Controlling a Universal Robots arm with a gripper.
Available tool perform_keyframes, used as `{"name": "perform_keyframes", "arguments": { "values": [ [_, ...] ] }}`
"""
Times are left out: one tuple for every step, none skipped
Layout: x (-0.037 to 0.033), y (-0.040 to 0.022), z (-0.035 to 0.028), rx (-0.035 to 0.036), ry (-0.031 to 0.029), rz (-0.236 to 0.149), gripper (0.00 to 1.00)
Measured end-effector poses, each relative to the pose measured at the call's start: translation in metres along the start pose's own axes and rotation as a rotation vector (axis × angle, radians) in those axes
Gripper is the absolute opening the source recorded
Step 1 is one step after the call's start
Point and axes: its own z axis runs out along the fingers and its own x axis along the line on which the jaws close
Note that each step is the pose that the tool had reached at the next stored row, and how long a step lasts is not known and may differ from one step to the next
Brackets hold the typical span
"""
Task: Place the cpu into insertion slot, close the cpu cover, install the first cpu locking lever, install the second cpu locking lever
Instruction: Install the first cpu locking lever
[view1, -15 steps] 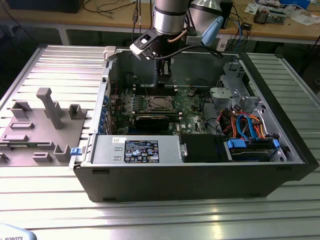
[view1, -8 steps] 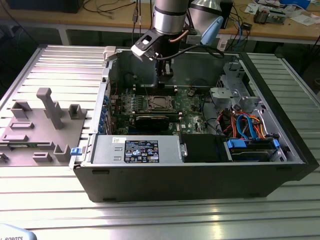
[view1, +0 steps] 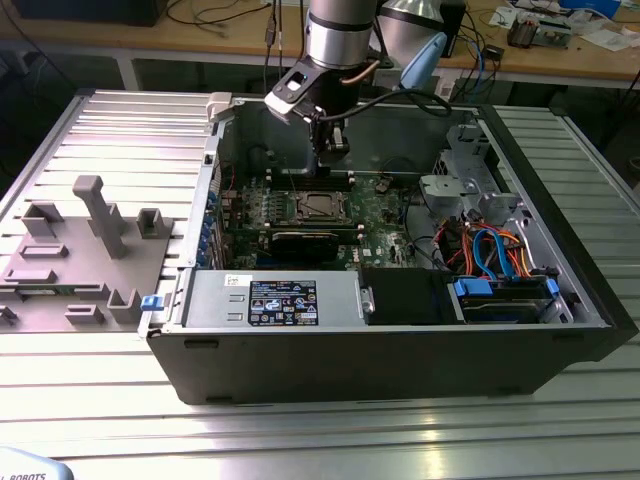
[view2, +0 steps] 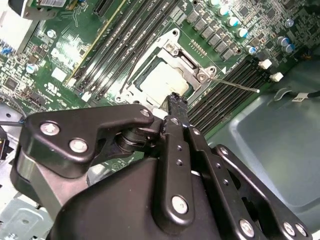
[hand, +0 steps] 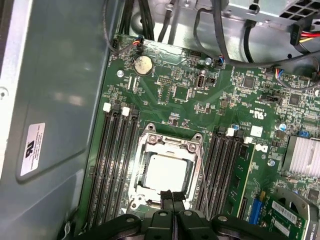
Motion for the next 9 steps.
{"name": "perform_keyframes", "arguments": {
  "values": [
    [0.0, 0.0, 0.0, -0.0002, -0.0002, -0.005, 0.11],
    [0.0, 0.0, 0.0, -0.0004, -0.0005, -0.012, 0.11],
    [0.0, 0.0, 0.0, -0.0007, -0.0007, -0.017, 0.11],
    [0.0, 0.0, 0.0, -0.0011, -0.0012, -0.028, 0.11],
    [0.0, 0.0, 0.0, -0.0015, -0.0016, -0.039, 0.11],
    [0.0, 0.0, 0.0, -0.0017, -0.0018, -0.043, 0.11],
    [0.0, 0.0, 0.0, -0.0019, -0.002, -0.048, 0.11],
    [0.0, 0.0, 0.0, -0.0022, -0.0023, -0.055, 0.11],
    [0.0, 0.0, 0.0, -0.0024, -0.0025, -0.06, 0.11]
  ]
}}
